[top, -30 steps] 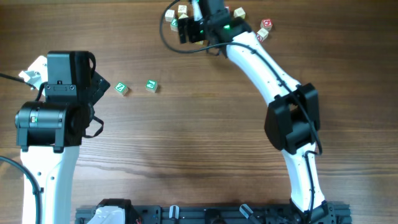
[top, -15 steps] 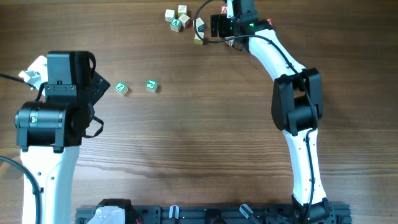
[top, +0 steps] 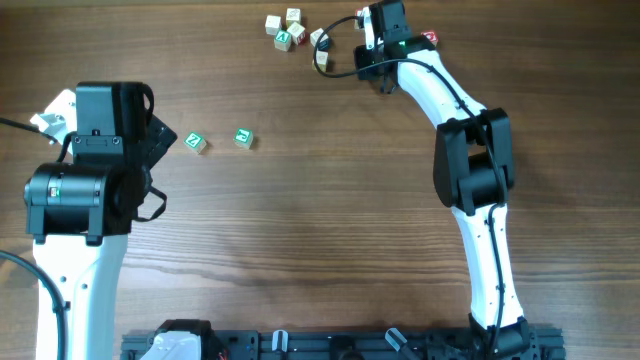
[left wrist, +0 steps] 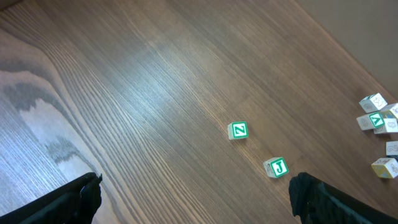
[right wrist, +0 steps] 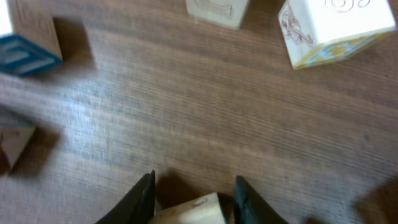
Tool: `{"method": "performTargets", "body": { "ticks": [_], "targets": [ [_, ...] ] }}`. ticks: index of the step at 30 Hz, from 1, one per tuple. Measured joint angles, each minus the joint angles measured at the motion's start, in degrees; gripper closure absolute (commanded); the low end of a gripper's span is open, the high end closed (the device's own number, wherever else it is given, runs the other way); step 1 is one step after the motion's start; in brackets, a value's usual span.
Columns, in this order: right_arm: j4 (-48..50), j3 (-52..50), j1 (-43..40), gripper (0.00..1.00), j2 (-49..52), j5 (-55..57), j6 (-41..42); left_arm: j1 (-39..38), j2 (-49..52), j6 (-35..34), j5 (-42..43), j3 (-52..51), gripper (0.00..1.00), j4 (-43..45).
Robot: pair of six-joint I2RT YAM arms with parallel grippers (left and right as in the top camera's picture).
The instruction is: Form a circle
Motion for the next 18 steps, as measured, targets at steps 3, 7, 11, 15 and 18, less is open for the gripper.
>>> {"method": "performTargets", "body": {
  "ticks": [3, 7, 11, 15, 18],
  "targets": [
    [-5.31, -0.39, 0.26, 0.81, -2.67, -0.68, 0.09, 0.00, 0.00, 0.00, 0.00, 0.00, 0.00, -0.04],
    [-12.92, -0.48, 2.01, 0.82, -11.87, -5.81, 0.11, 0.00, 0.00, 0.02, 0.00, 0.00, 0.00, 0.00],
    [-15.72, -0.48, 5.14, 0.82, -17.42, -17.73, 0.11, 0.00, 0.00, 0.44, -0.13, 0.00, 0.00, 0.00],
    [-17.79, -0.50, 9.94, 0.82, -17.38, -21.84, 0.11, 0.00, -0.02, 2.03, -0.66, 0.00, 0.00, 0.00],
    [-18.78, -0.50, 13.00, 0.82, -17.38, -22.45, 0.52, 0.00, -0.02, 2.16, -0.66, 0.00, 0.00, 0.02]
  ]
}}
